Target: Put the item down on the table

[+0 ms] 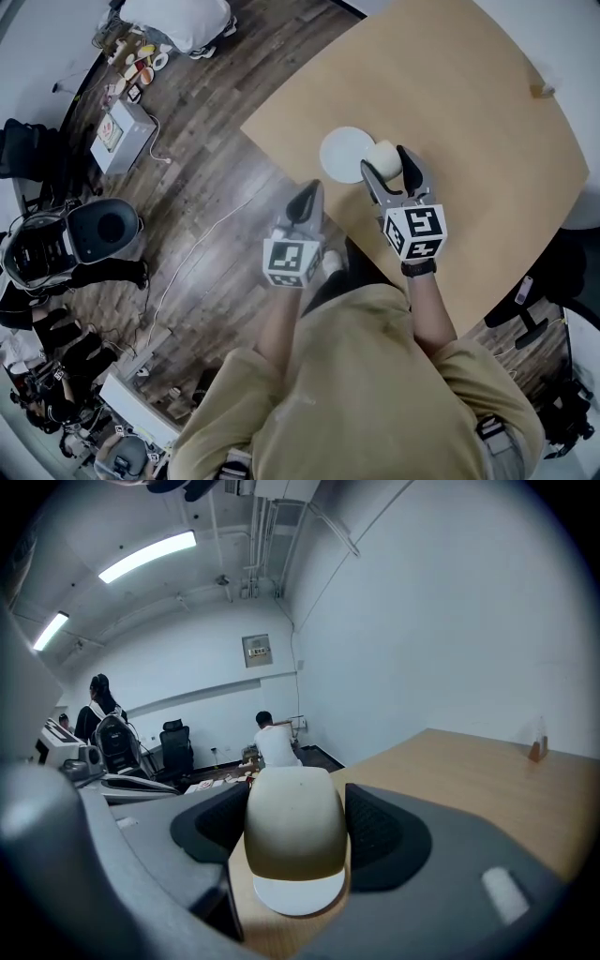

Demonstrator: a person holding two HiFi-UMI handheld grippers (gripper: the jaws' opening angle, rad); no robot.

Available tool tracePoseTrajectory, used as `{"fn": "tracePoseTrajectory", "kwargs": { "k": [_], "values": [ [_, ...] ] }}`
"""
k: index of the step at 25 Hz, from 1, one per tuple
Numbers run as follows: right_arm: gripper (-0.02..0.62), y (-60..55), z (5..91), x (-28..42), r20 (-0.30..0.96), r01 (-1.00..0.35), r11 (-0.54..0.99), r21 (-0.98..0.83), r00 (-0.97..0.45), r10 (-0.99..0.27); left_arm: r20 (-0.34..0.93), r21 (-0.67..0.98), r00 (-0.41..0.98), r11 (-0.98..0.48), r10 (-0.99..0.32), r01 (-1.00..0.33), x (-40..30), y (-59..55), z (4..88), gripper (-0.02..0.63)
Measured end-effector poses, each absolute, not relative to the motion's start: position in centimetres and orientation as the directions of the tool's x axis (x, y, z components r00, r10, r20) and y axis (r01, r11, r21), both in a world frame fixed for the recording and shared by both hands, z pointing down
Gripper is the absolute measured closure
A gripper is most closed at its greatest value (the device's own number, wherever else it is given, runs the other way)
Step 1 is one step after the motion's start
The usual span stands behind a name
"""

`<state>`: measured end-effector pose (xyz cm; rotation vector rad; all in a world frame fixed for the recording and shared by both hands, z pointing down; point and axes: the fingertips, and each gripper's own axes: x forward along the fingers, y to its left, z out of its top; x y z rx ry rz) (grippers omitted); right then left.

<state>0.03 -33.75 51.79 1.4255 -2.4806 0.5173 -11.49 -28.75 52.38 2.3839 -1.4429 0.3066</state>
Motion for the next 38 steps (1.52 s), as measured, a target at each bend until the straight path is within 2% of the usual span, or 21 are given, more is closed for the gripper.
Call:
{"fn": "tracePoseTrajectory", "kwargs": {
  "k": [12, 22, 31, 38],
  "values": [
    [0.270, -36.9, 61.3, -3.3, 0.508, -0.853, 0.461, -0.244, -0.517, -0.689, 0.430, 0.213, 0.454, -0.401, -0.780, -0.891, -11.1, -32.1, 57.6, 0.604],
    [0.270, -38.2, 67.6, -6.3, 0.611, -0.847, 0.493, -0.198, -0.500, -0.614, 0.472, 0.240, 0.433, -0.361, -0.768, -0.901, -12.1, -32.5, 61.1, 0.604],
    [0.270, -38.8, 70.7, -7.4, 0.681, -0.850, 0.509, -0.139, -0.455, -0.574, 0.496, 0.246, 0.412, -0.332, -0.764, -0.911, -13.7, -32.1, 61.9, 0.604],
    [0.269, -38.5, 71.3, -7.2, 0.699, -0.869, 0.485, -0.096, -0.406, -0.589, 0.491, 0.230, 0.403, -0.331, -0.772, -0.915, -14.0, -30.7, 61.1, 0.604]
  ]
}}
